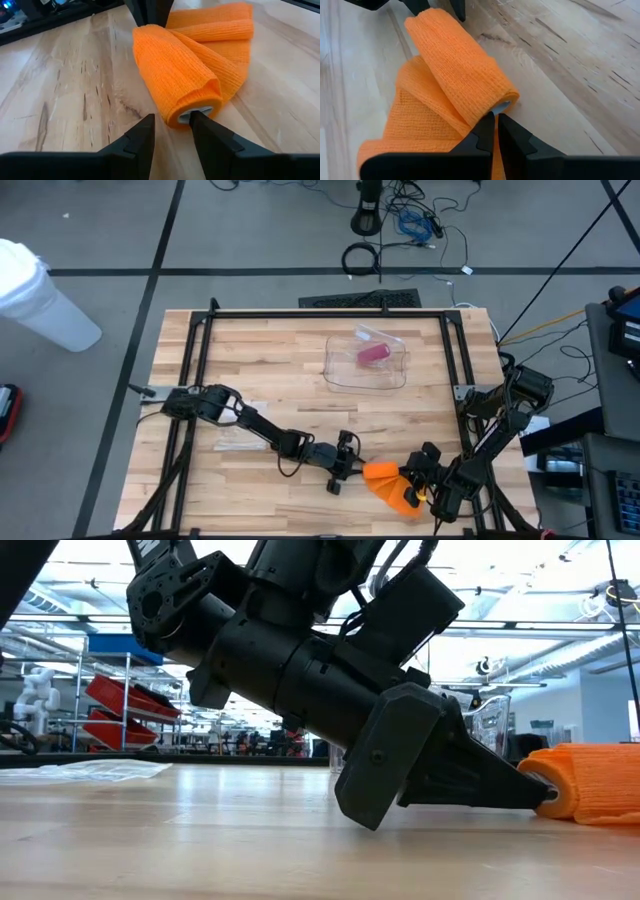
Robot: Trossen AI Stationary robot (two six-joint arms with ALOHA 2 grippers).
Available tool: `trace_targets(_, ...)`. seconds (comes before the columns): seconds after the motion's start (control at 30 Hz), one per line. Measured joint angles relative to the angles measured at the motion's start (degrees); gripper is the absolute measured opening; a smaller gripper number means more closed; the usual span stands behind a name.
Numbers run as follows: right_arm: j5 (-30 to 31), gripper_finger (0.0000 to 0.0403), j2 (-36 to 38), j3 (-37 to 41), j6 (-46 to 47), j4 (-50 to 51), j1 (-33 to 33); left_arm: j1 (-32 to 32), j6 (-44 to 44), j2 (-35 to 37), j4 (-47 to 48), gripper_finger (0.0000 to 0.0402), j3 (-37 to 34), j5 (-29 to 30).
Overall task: Roll bandage
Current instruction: Roll the orange bandage
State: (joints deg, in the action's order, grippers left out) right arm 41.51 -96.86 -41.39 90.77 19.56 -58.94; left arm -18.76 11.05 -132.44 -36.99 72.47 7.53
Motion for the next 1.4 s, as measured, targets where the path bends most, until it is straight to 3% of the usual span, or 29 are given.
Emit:
trace_targets(0.4, -5.14, 0.0013, -0.13, 0.0, -5.42, -2.12, 3.65, -0.04, -0.02, -0.09, -2.42, 0.0138, -0.14, -0.52)
trace_targets(1.0, -6.06, 0.0013, -0.24, 0.0, -11.23, -3.05, 6.51, -0.07, -0.13, -0.13, -4.37, 0.0135, 1.19, -2.02)
trace_targets(1.1, -6.02, 0.0013, -0.27, 0.0, -12.67, -3.19, 7.26, -0.04, -0.13, -0.13, -4.77, 0.0111, 1.29, -2.21)
trace_targets(1.3, -6.15, 0.0013, -0.26, 0.0, -14.69, -3.61, 8.19, -0.02, 1.39, -0.09, -4.73, 0.0019, 1.29, -2.21)
trace_targets(1.4, -6.19, 0.0013, -0.26, 0.0, -15.38, -3.8, 8.51, 0.0, 1.4, -0.09, -5.23, 0.0013, 1.29, -2.2)
